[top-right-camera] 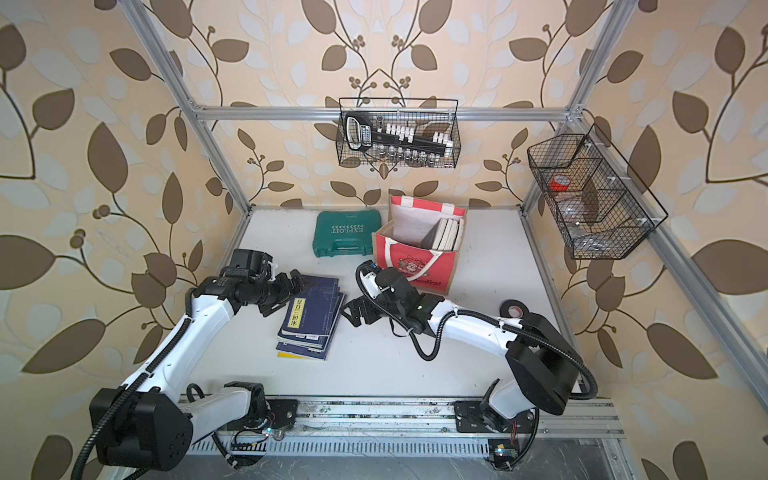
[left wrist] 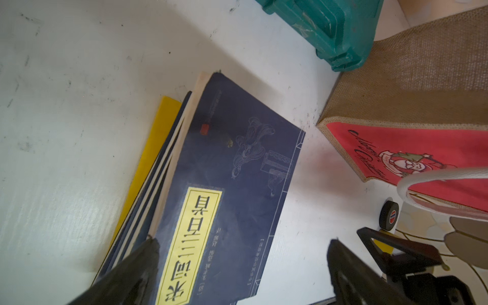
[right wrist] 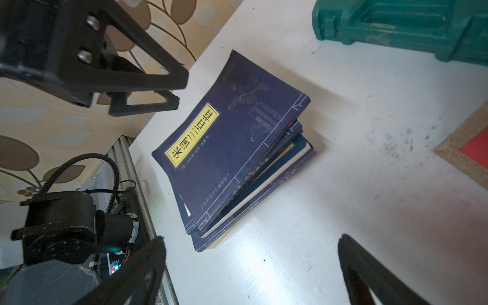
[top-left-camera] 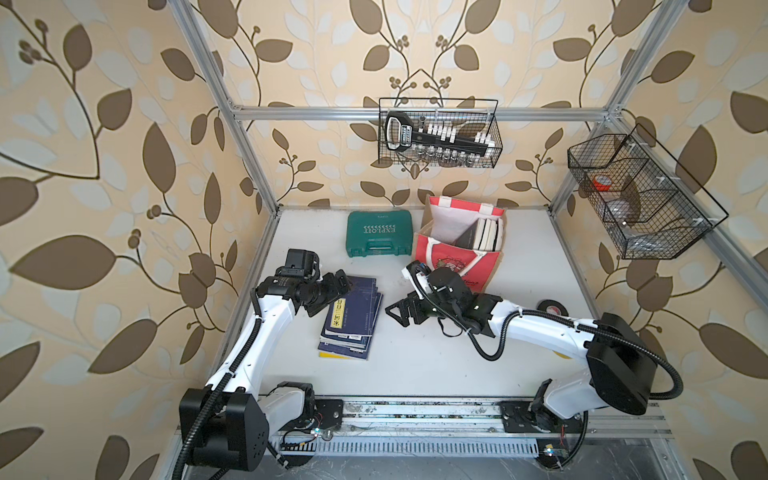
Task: Put the books into the canvas bag
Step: Pick up the book from the book.
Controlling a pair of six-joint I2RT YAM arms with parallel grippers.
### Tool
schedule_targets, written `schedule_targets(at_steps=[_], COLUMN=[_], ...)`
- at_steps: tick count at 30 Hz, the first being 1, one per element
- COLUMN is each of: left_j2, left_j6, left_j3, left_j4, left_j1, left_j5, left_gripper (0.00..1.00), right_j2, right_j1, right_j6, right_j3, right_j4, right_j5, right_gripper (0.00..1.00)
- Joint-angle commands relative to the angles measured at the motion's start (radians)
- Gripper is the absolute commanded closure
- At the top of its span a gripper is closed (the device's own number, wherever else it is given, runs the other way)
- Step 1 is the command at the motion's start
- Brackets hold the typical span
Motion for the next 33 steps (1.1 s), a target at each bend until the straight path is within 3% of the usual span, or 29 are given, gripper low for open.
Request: schedule_targets(at_steps=[1,18,24,33], left_j2=[0.005,0.032,0.032,0.030], left_j6=[-0.015,-0.045,-0.045,-0.043], left_j3=[-0.008,-0.063,-0.072,-0.113], left_j4=[-0.007,0.017,0.039,0.091], left_j1=[0.011,0.026,0.026,0.026], left_j5=[-0.016,-0.008,0.060,0.157], left_gripper=[0.01,0.01,0.01,0.01], right_j2=[0.036,0.114,0.133,0.206], right_j1=[0.016,0.034,0.023,-0.090], right_j6=[0.048,0.042,0.079,0.100], right_j3=[-0.032,-0.032,-0.038,-0.002], right_j4=[0.047,0.075,0.117,0.184], right_j5=[0.002,-0.013,-0.023,-0.214], right_gripper=[0.01,0.01,0.01,0.01])
